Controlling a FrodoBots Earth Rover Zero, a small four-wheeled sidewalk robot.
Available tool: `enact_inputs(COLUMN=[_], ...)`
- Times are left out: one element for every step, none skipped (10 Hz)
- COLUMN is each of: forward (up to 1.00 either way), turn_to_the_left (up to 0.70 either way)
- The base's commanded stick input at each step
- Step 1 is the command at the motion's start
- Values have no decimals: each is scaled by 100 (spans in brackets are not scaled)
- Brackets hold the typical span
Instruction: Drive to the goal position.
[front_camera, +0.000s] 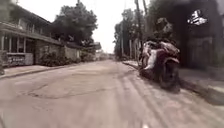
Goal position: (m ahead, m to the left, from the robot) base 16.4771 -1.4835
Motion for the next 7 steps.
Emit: enact_inputs(forward=[100,100,100,100,100,100,100], turn_to_the_left=[0,0,0,0,0,0,0])
